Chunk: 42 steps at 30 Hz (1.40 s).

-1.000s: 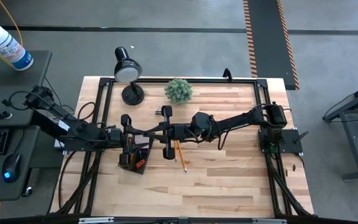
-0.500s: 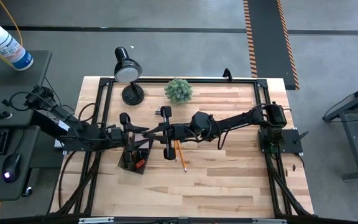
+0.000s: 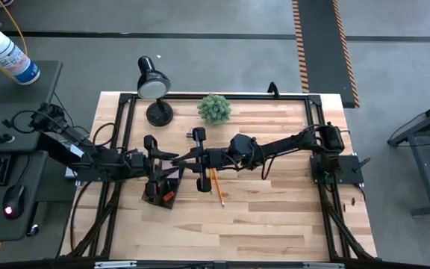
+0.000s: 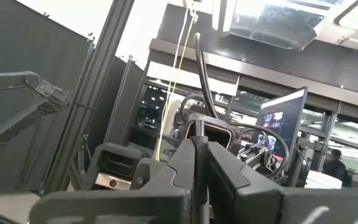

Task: Pick and place office supplies into organizer
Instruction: Put the left black pen into the desk organizer

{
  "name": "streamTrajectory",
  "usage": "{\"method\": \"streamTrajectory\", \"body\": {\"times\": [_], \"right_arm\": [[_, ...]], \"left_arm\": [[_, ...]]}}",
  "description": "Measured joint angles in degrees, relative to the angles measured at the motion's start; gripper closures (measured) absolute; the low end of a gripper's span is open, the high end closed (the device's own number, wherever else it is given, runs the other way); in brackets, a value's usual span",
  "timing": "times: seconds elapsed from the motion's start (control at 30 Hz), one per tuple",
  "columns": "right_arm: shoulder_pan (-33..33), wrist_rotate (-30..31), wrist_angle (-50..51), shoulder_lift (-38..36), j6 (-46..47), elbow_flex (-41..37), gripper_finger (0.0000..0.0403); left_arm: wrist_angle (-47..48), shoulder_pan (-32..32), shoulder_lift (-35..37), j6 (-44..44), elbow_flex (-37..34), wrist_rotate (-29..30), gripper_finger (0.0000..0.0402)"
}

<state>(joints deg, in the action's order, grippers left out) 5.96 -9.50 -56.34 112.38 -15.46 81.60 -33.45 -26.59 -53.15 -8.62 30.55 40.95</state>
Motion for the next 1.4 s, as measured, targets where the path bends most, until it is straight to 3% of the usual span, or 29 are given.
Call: {"method": "streamTrajectory", "body": {"times": [0.97, 1.13, 1.4], "right_arm": [[0.0, 0.0, 0.1, 0.0, 1.1, 0.1, 0.0390], [0.0, 0.0, 0.3, 0.0, 1.1, 0.1, 0.0390], [0.0, 0.4, 0.9, 0.0, 1.2, 0.1, 0.0390]], "left_arm": [[-6.8, 0.0, -5.2, -0.1, 0.0, 4.5, 0.0231], [-6.8, 0.0, -5.2, -0.3, 0.0, 4.5, 0.0263], [-6.5, 0.0, -5.2, -1.7, 0.0, 4.5, 0.0358]]}}
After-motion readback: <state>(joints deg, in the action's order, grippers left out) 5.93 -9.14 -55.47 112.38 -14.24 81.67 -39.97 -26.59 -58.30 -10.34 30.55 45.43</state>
